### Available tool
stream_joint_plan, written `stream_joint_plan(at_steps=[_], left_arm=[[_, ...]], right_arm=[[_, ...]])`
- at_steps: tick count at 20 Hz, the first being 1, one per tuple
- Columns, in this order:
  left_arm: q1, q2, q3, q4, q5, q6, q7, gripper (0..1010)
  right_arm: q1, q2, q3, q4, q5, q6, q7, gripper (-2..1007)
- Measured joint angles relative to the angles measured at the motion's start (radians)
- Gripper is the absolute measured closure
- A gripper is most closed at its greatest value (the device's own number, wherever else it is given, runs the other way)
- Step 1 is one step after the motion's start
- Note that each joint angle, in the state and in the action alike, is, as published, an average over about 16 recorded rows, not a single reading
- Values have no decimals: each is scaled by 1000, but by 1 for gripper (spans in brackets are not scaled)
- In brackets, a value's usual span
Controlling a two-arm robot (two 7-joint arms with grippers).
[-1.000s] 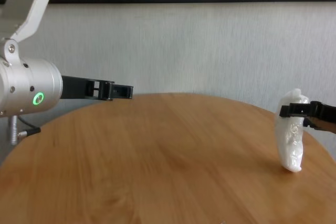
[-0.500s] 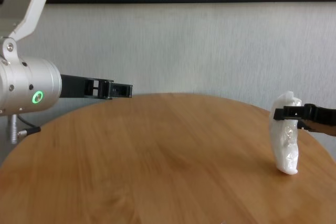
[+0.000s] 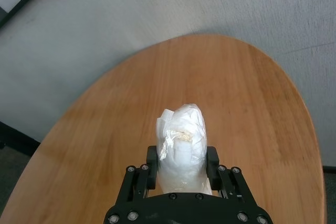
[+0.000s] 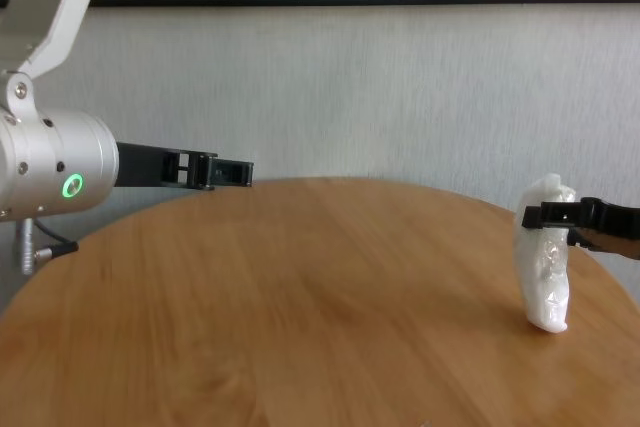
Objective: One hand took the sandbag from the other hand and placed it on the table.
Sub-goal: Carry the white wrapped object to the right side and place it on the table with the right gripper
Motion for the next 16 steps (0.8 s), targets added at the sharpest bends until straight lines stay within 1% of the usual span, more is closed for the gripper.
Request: stream_joint_plan(at_steps=[5,13,16], left_arm=[[0,1,1,0,0,-1,1,10],[-1,2,2,0,1,-1,1,10],[-1,2,3,0,1,-2,1,10]], right_arm=[[-1,1,0,-2,1,-1,-2,359],[-2,1,1,-3,3,-1,-3,149],[-2,2,1,-4,3,-2,-3,84]])
